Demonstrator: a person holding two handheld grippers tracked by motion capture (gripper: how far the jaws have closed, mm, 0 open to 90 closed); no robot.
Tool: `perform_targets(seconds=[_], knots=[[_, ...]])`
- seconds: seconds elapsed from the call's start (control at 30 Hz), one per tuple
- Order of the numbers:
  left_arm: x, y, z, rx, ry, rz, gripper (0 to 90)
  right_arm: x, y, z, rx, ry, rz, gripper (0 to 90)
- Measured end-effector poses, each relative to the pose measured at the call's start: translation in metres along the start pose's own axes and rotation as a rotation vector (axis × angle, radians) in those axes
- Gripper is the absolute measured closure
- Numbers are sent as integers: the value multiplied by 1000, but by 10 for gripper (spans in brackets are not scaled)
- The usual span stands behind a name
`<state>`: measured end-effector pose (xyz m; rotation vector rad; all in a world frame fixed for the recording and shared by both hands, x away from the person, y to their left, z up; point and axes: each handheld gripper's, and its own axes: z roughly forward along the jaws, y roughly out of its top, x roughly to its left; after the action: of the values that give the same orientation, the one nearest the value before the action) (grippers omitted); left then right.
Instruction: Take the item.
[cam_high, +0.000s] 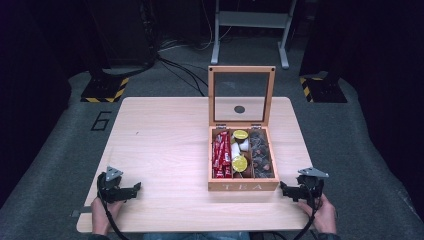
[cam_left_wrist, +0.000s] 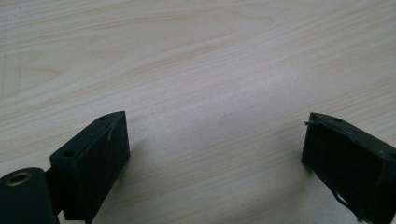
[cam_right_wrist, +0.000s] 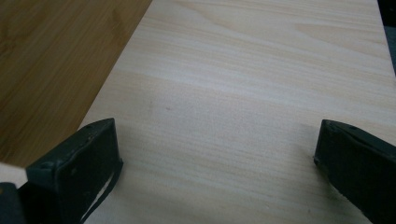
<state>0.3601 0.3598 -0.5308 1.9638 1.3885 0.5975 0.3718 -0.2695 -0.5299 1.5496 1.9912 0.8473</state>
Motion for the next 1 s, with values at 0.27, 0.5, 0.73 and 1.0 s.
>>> perform_targets(seconds=[0.27, 0.5, 0.73, 1.0], knots=[[2, 0, 0, -1, -16, 24, 71, -5, -1, -1, 1, 43, -45, 0], [1, 0, 0, -2, -8, 14, 68, -4, -2, -2, -1, 45, -40, 0], [-5, 2, 0, 9, -33, 31, 57, -5, -2, -2, -3, 45, -55, 0], [-19, 15, -6, -8, -69, 79, 42, -6, -2, -2, 2, 57, -60, 0]])
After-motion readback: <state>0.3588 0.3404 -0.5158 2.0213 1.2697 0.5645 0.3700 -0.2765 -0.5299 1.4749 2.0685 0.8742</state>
